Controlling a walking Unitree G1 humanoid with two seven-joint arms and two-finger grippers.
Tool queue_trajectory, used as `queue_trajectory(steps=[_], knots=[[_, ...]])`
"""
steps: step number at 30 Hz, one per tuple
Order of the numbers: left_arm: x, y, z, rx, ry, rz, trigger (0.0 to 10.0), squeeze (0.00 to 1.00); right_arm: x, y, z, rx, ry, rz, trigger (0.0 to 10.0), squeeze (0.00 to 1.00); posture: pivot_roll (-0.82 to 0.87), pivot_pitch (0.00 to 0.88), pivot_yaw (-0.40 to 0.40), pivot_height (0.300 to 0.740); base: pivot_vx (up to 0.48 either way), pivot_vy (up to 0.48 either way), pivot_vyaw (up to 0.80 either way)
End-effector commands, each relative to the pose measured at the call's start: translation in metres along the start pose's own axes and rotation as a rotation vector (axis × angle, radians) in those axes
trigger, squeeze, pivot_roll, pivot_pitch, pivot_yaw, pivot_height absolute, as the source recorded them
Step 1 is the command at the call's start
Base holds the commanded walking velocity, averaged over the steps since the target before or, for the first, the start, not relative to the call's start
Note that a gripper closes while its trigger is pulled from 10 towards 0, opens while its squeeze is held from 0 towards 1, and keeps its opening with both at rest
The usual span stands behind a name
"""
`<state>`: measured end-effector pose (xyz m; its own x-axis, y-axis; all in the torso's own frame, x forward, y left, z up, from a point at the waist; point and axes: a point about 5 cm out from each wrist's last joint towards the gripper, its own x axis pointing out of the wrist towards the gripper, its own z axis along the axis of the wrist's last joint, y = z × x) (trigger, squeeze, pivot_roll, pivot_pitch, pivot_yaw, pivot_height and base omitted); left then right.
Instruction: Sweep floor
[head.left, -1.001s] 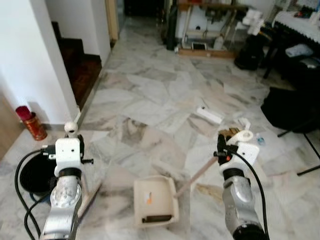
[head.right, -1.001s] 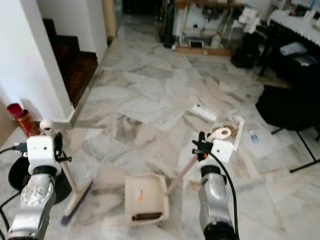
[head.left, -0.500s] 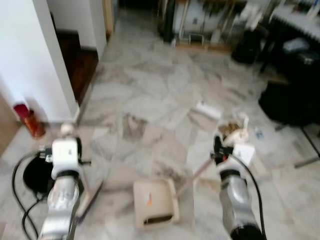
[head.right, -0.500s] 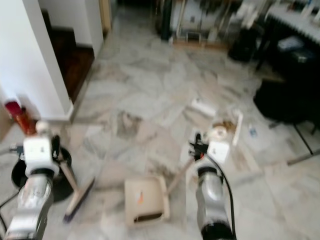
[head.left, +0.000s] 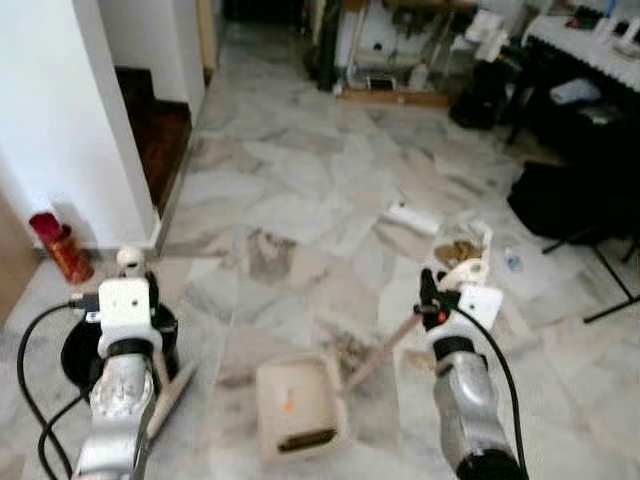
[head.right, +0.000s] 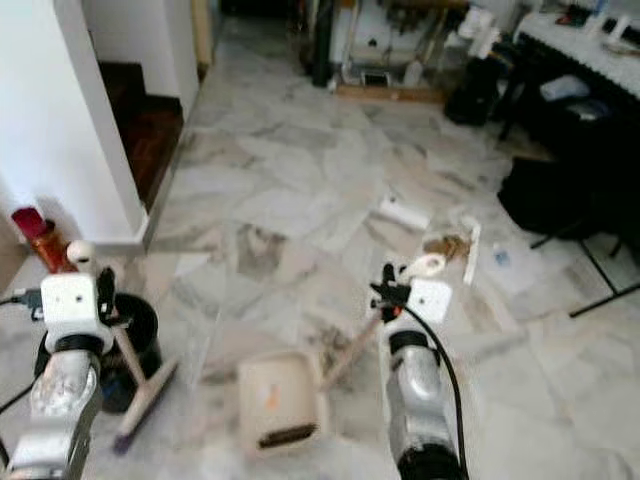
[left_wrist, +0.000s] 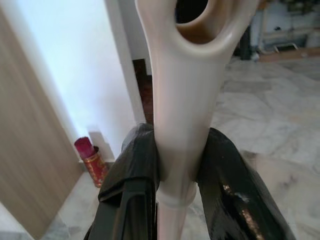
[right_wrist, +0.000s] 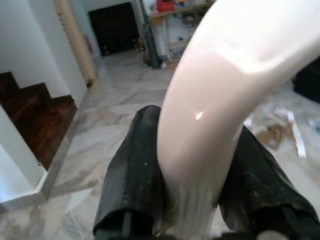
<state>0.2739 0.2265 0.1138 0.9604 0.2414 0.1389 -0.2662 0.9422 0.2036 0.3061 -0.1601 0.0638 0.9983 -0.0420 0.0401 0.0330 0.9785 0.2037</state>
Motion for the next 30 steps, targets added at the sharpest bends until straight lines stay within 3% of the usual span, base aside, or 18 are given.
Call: queue_trajectory(steps=[1, 24, 30], knots=[[0.0012, -0.0001, 0.0102, 0.005, -0.053, -0.008, 10.0, 0.00, 0.0047, -0.0031, 0.0131, -0.024, -0.061, 0.000, 10.0, 0.00, 0.21, 0.000, -0.063, 0.740, 0.000, 0.000, 0.59], [-0.0008, -0.0024, 0.0119, -0.006, -0.064, -0.038, 10.0, 0.00, 0.0036, 0.0009, 0.0113, -0.008, -0.057, 0.025, 10.0, 0.00, 0.22, 0.000, -0.059, 0.740, 0.000, 0.000, 0.66], [-0.0009, -0.0028, 0.0116, -0.005, -0.063, -0.041, 10.0, 0.00, 0.0036, -0.0012, 0.0111, 0.001, -0.055, 0.017, 10.0, 0.00, 0.22, 0.000, -0.060, 0.740, 0.000, 0.000, 0.00]])
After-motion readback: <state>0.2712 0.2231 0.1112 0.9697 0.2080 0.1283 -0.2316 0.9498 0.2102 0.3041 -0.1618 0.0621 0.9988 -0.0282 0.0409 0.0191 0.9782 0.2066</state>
